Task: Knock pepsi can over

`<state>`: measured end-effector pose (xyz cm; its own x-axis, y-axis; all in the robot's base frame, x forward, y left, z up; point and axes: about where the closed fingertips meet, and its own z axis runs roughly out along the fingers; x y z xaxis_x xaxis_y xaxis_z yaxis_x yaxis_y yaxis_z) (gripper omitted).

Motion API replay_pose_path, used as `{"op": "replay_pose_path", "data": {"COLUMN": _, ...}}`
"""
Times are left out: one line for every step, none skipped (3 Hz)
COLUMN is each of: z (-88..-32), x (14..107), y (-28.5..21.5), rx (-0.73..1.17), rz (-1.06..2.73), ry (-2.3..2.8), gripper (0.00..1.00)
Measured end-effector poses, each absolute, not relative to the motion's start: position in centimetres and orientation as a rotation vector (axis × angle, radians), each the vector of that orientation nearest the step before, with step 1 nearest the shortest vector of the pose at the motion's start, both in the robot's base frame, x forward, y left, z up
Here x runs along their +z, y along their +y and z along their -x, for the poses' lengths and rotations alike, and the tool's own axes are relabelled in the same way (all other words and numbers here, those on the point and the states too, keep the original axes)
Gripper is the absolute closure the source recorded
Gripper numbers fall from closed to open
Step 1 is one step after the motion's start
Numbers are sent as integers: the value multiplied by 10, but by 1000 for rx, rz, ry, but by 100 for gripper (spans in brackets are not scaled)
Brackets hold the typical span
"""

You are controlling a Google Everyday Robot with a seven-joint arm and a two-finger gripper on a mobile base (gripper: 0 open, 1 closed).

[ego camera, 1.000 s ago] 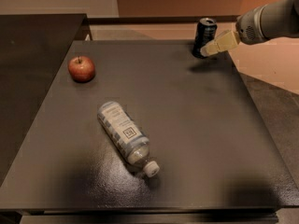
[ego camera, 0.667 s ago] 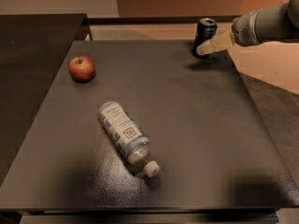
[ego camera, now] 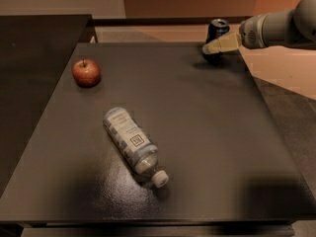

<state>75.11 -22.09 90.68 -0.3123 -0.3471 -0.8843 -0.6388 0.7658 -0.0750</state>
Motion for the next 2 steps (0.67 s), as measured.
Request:
{"op": "replay_pose_path", "data": {"z": -759, "x": 905, "y": -218, "rx": 367, "rz": 735, "ry": 1918, "gripper": 0}}
{"op": "replay_pose_path", "data": {"z": -766, "x": 905, "y": -215, "rx": 365, "rz": 737, "ry": 1910, "gripper": 18}}
